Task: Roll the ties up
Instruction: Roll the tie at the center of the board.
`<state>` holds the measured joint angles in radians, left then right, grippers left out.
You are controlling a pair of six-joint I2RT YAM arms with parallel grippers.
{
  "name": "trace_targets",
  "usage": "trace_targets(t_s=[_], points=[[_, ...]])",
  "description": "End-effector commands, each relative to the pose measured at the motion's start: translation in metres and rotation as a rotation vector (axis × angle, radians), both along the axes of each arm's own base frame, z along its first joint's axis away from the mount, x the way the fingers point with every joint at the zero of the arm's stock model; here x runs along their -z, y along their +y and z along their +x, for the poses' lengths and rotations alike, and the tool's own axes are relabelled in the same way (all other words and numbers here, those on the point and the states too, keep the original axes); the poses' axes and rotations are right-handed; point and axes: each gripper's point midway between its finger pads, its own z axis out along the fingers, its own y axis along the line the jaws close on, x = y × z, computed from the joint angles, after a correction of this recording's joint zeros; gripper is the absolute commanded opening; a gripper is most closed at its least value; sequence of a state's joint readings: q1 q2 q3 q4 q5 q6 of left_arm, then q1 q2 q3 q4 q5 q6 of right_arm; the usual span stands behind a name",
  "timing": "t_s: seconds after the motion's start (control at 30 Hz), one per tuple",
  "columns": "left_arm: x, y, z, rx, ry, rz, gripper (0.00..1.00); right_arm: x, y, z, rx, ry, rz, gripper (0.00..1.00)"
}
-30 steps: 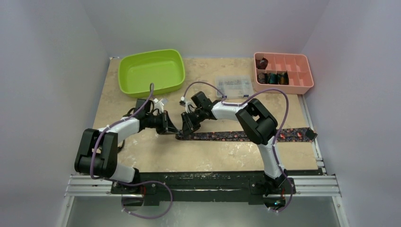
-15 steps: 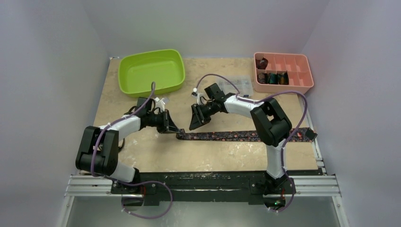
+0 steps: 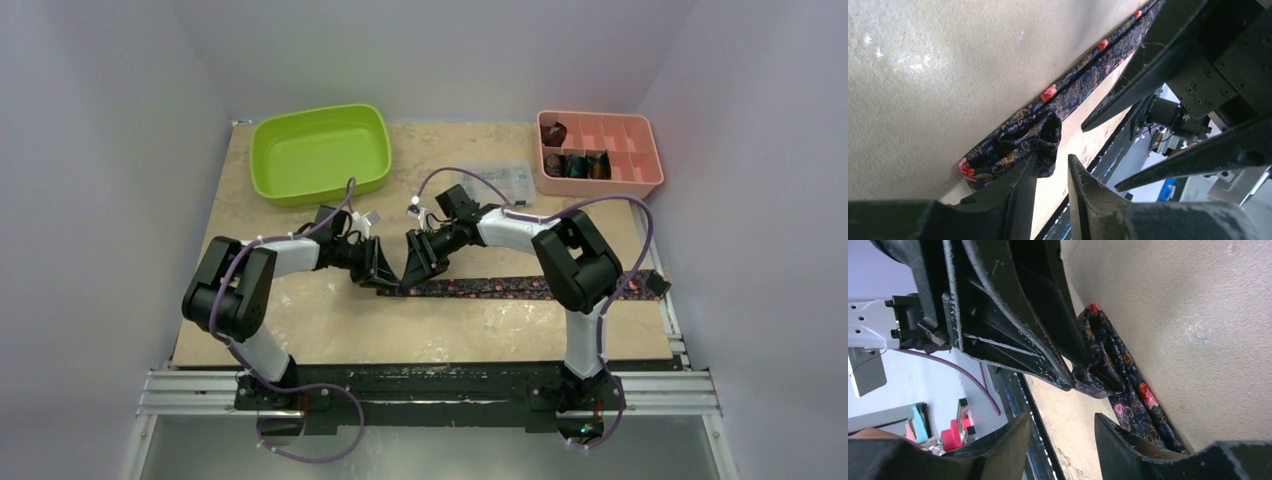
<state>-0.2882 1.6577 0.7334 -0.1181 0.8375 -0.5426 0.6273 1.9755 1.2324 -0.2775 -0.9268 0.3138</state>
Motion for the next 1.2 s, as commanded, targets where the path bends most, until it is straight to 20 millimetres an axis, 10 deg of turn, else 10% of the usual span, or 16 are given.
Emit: trace_targets(t_s=[0.0, 0.4, 0.83, 1.17], points=[[-0.009, -0.010, 0.015, -0.008, -0.015, -0.052, 0.29, 0.000, 0.001, 0.002, 0.003, 0.004, 0.008, 0.50], [-0.006, -0.019, 0.022, -0.026, 0.024, -0.119, 0.00, 0.017, 0.004, 0.012, 0.037, 0.018, -0.054, 0.45], [-0.002, -0.025, 0.018, -0.004, 0.049, -0.108, 0.00, 0.013, 0.011, 0.015, 0.038, 0.038, -0.025, 0.47], [-0.013, -0.025, 0.016, 0.020, 0.023, -0.103, 0.10, 0.026, 0.006, 0.011, 0.018, 0.028, -0.056, 0.22]])
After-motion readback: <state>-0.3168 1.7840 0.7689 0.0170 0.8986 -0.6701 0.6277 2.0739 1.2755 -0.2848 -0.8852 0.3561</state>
